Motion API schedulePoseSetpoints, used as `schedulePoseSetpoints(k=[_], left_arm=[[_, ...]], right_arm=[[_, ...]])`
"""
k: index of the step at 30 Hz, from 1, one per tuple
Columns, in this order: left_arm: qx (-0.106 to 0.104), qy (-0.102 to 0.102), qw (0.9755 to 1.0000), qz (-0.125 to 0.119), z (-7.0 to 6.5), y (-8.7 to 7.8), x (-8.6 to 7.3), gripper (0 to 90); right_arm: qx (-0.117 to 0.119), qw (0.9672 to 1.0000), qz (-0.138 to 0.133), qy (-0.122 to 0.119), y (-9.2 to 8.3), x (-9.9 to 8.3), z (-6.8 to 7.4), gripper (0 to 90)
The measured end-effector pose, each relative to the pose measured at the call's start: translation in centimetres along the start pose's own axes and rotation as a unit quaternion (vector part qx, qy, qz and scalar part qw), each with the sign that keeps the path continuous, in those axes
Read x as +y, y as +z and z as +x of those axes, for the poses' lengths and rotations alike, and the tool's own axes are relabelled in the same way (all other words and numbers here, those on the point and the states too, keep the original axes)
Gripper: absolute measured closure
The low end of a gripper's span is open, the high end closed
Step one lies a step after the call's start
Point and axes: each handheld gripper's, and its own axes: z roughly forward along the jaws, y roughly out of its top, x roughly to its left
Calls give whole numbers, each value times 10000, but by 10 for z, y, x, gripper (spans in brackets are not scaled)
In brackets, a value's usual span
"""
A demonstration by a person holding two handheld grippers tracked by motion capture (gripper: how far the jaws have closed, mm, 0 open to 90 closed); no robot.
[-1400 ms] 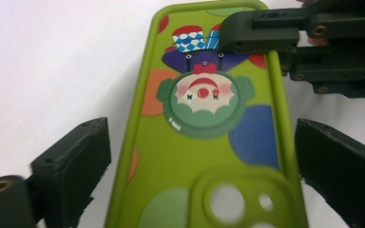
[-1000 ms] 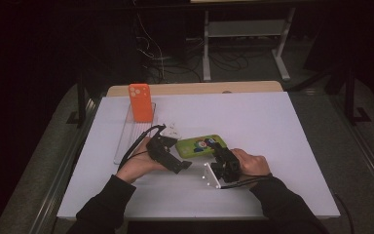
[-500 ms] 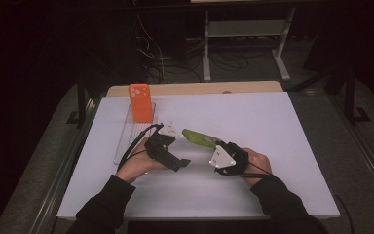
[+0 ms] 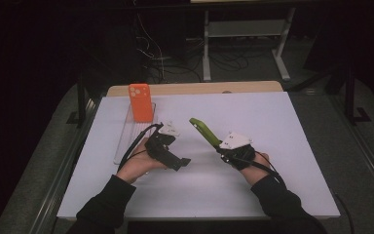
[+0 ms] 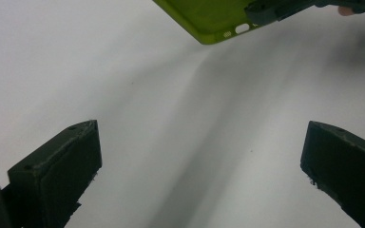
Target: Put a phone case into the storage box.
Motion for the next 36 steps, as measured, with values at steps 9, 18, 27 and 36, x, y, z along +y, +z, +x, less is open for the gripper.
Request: schedulePoseSetpoints(k=[9,18,27,36], left_arm=[[23,-182,9997,-149,0,1,0,0],[9,-522,9973,-509,5,-2,8,0],[-128,-977,9890,-1107,6,1,28,0],[-167,-1146,9845,-1314,5,9,43,0]], right_arm=[[665,9884,-162,1355,-1,-3,-19,757],[771,9809,-231,1773,-3,-5,-22,758],[804,9801,-413,1767,-2,3,-8,758],[915,9798,-483,1710,-1,10,6,758]])
